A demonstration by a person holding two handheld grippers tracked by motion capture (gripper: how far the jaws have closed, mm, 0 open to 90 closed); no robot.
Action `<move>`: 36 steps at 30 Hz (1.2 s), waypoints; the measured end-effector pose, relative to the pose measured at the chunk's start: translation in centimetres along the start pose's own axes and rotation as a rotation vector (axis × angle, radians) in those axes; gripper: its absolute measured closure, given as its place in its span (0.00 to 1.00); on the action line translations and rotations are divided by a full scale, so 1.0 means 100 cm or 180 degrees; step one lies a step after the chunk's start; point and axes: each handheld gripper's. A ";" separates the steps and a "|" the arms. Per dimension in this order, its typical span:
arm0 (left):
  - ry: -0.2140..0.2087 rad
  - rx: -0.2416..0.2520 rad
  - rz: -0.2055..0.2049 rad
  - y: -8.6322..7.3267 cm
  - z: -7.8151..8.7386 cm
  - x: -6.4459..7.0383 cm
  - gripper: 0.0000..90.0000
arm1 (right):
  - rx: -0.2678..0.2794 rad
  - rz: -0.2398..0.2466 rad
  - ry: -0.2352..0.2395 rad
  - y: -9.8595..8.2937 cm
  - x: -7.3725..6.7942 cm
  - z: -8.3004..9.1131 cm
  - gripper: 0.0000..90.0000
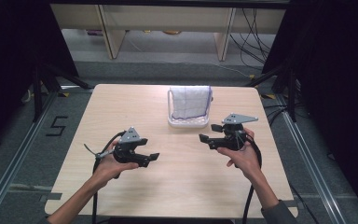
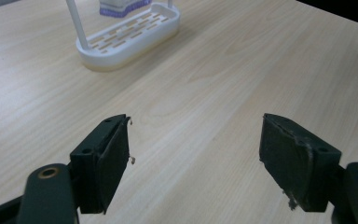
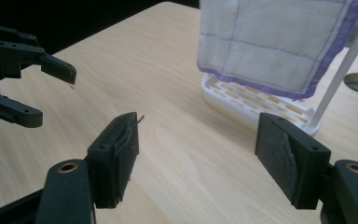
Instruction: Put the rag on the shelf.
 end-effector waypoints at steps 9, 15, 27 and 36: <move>-0.0007 -0.0086 -0.0014 -0.017 -0.002 0.010 0.25 | -0.0177 0.0060 0.0026 -0.021 -0.008 -0.009 0.35; -0.0008 -0.0102 -0.0031 -0.025 0.004 0.017 0.24 | -0.0242 0.0071 -0.0005 -0.036 -0.011 -0.006 0.35; -0.0016 -0.0202 -0.0100 -0.041 0.013 0.025 0.24 | -0.0401 -0.0011 0.0017 -0.069 -0.010 0.002 0.35; -0.0046 -0.0230 -0.0103 -0.048 0.016 0.032 0.24 | -0.0475 -0.0135 0.0098 -0.095 -0.014 0.014 0.30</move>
Point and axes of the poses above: each handheld gripper's, and its own axes: z roughly backward along the jaws, y roughly out of its top, x roughly to its right, and after that the axes turned 11 degrees about -z, right-handed
